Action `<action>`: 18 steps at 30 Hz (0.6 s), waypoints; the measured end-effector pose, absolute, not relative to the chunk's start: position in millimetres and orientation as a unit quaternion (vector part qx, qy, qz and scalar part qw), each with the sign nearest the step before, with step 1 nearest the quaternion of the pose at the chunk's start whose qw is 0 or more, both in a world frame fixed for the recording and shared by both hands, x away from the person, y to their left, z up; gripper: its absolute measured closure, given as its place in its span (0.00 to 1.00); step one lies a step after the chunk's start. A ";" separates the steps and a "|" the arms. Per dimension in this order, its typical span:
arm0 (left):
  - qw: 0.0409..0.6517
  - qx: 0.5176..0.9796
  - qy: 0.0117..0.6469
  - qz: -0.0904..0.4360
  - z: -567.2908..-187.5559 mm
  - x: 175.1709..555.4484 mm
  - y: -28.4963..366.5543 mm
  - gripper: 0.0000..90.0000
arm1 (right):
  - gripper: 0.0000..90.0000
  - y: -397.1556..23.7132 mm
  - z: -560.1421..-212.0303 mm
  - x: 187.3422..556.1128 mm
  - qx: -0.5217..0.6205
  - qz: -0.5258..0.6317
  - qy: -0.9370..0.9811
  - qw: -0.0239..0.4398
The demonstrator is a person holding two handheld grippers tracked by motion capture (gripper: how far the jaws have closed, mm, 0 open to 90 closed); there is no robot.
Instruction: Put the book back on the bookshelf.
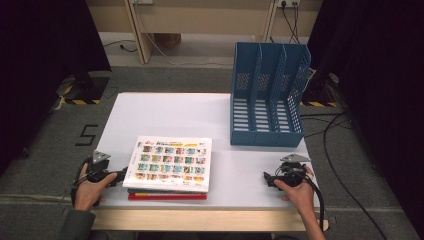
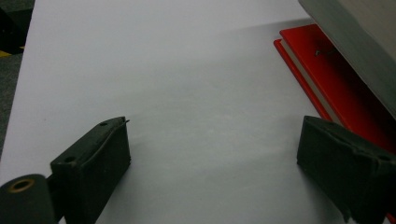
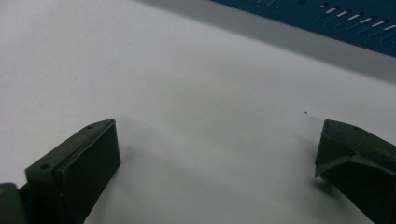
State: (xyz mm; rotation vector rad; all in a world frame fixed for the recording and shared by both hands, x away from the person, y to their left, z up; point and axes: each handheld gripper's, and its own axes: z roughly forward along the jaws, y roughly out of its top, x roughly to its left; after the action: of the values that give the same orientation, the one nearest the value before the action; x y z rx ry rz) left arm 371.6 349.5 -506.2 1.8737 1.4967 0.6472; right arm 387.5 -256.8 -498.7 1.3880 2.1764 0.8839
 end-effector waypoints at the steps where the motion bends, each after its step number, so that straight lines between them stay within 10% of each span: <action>1: 0.323 0.714 0.570 0.246 -506.1 371.7 349.6 0.09 | 0.01 -256.6 -498.6 387.6 0.498 0.316 0.781 0.205; 8: 0.322 0.715 0.570 0.245 -505.8 371.8 349.7 0.09 | 0.05 -256.1 -496.7 386.2 0.502 0.315 0.778 0.207; 10: 0.323 0.717 0.568 0.244 -505.5 371.8 350.4 0.09 | 0.27 -257.5 -493.2 383.3 0.495 0.327 0.778 0.209; 18: 0.326 0.708 0.570 0.261 -501.8 368.7 357.1 0.16 | 0.17 -246.9 -485.8 376.5 0.474 0.363 0.780 0.189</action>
State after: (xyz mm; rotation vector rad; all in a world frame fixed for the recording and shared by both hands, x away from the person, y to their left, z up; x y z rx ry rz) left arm 368.7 357.1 -501.8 1.8544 1.4941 0.6848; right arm 376.5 -246.9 -485.8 1.3328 2.1918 1.0211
